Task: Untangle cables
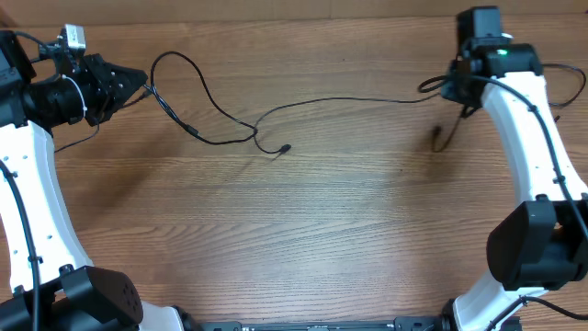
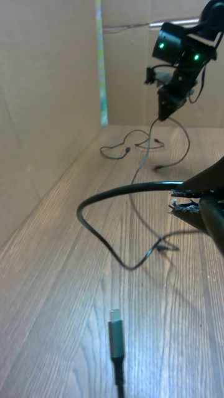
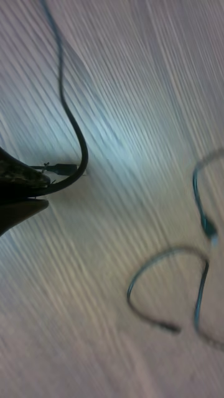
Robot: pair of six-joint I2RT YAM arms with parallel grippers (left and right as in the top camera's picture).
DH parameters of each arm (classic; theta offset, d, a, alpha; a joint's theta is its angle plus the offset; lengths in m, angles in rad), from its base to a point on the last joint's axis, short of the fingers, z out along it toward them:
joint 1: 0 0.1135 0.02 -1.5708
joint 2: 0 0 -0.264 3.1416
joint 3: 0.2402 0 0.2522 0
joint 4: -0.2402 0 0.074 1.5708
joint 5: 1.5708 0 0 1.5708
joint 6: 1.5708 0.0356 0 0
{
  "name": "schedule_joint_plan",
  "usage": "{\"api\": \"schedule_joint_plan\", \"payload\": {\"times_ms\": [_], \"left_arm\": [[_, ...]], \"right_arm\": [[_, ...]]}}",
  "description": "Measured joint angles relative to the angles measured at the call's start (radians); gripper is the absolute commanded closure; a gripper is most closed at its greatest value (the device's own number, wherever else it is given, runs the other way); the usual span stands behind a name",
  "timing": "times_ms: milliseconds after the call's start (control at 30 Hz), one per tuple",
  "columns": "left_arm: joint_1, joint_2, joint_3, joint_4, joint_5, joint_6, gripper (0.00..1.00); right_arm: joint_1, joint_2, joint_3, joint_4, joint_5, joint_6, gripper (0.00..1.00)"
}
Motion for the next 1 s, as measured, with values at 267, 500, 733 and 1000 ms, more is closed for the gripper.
{"api": "schedule_joint_plan", "payload": {"times_ms": [267,500,733,1000], "left_arm": [[0.0,0.0,0.0,-0.019,-0.075,-0.001,0.96],[0.0,0.0,0.0,-0.064,-0.247,-0.006,0.96],[0.005,0.0,0.0,-0.11,-0.496,-0.084,0.96],[0.106,0.0,0.0,-0.161,-0.736,-0.297,0.96]], "right_arm": [[-0.188,0.0,0.0,-0.009,-0.006,0.145,0.96],[-0.281,0.0,0.0,-0.01,-0.091,0.183,0.96],[-0.283,0.0,0.0,-0.008,-0.097,0.19,0.96],[-0.283,0.0,-0.003,0.007,-0.08,0.191,0.96]]}}
